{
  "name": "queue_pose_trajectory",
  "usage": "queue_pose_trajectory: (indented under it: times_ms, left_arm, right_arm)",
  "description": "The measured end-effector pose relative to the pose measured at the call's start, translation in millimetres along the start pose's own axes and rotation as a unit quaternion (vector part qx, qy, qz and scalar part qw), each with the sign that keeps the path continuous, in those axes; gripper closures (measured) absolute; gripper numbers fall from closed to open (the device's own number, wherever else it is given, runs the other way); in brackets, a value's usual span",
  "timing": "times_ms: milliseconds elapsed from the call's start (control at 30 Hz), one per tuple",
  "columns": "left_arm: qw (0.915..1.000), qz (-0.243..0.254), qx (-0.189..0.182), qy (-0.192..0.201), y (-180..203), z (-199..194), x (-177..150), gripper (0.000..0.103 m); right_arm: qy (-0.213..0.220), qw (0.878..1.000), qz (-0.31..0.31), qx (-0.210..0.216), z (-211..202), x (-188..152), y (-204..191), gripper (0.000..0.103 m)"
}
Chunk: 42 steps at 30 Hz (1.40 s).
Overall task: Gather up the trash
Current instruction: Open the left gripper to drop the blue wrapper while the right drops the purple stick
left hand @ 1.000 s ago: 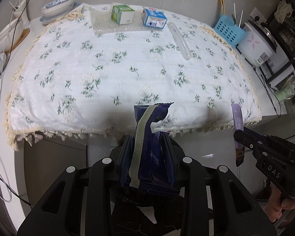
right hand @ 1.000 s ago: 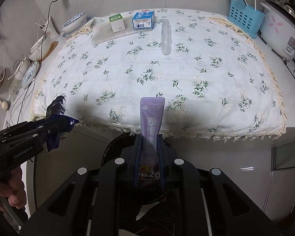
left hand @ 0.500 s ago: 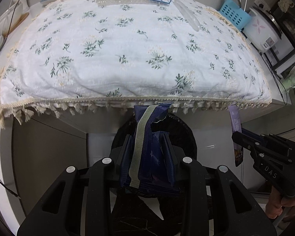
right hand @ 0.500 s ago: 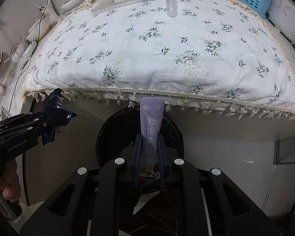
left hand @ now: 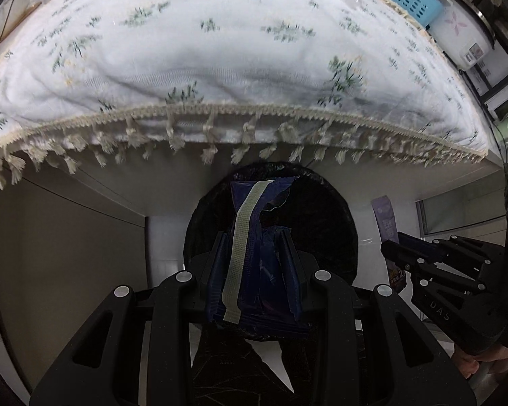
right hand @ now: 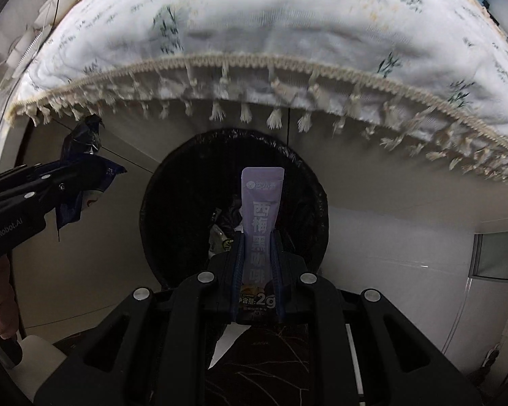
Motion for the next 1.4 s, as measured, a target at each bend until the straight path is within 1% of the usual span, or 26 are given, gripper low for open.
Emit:
queue_pose_trajectory:
  times_ms: [167, 233, 433, 533, 667, 733, 833, 867, 900, 933, 967, 1000, 1033, 1100, 1167, 1267, 1400]
  left_arm:
    - [0.9998, 0.012, 0.015, -0.007, -1, 30, -8, 0.072]
    - [0.9998, 0.006, 0.013, -0.010, -3, 46, -11, 0.072]
    - [0.9996, 0.005, 0.008, -0.025, 1, 80, -20, 0.072]
    - [0.9993, 0.020, 0.009, -0.031, 12, 94, -20, 0.072]
    - [0.9984, 0.038, 0.002, -0.041, 26, 107, -22, 0.072]
    - [0.9978, 0.048, 0.004, -0.046, 35, 114, -17, 0.072]
    - [0.9977, 0.054, 0.001, -0.041, 39, 114, -17, 0.070]
    - [0.9979, 0.054, 0.001, -0.036, 39, 112, -16, 0.066]
    - [0.9980, 0.054, 0.001, -0.033, 38, 110, -16, 0.059]
    - [0.9981, 0.053, 0.001, -0.030, 38, 108, -15, 0.057]
    - [0.9982, 0.053, 0.005, -0.028, 36, 106, -15, 0.049]
    - [0.9983, 0.052, 0.009, -0.025, 34, 102, -14, 0.043]
    - [0.9985, 0.049, 0.009, -0.022, 33, 98, -14, 0.040]
    - [0.9988, 0.045, 0.016, -0.016, 27, 91, -16, 0.022]
    - [0.9990, 0.036, 0.026, -0.005, 21, 82, -15, 0.012]
    - [0.9996, 0.013, 0.024, 0.001, 8, 70, -14, 0.006]
    - [0.9994, -0.003, 0.034, 0.000, -8, 62, -20, 0.006]
  right_arm:
    - [-0.013, 1.000, 0.001, -0.001, 24, -12, 3, 0.088]
    - [-0.020, 1.000, 0.006, -0.002, 30, -17, 7, 0.088]
    - [-0.027, 0.999, 0.028, 0.000, 35, -24, 21, 0.088]
    - [-0.026, 0.999, 0.035, -0.005, 37, -20, 28, 0.088]
    - [-0.023, 0.999, 0.044, -0.009, 36, -21, 38, 0.088]
    - [-0.023, 0.999, 0.048, -0.011, 35, -22, 42, 0.088]
    - [-0.021, 0.998, 0.052, -0.012, 35, -23, 45, 0.088]
    - [-0.021, 0.998, 0.052, -0.011, 35, -22, 46, 0.088]
    - [-0.020, 0.998, 0.053, -0.011, 36, -22, 46, 0.088]
    - [-0.020, 0.998, 0.053, -0.010, 37, -22, 45, 0.088]
    - [-0.020, 0.998, 0.051, -0.011, 37, -22, 44, 0.088]
    - [-0.020, 0.998, 0.050, -0.011, 37, -21, 43, 0.088]
    - [-0.019, 0.999, 0.050, -0.010, 38, -20, 41, 0.088]
    - [-0.021, 0.999, 0.048, -0.008, 40, -19, 38, 0.088]
    - [-0.025, 0.999, 0.045, -0.006, 45, -17, 33, 0.088]
    - [-0.029, 0.999, 0.040, -0.002, 52, -15, 24, 0.088]
    - [-0.035, 0.999, 0.028, 0.003, 62, -13, 10, 0.088]
Point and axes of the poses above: each gripper's, at about its wrist camera, not at the fingertips, and z roughly the way its jaws point, y to its right, x to its top, the point moved 7 cm from there along z, roughly the way its jaws point, and after that the axes turned 9 degrees about z, right-handed, at the moved point
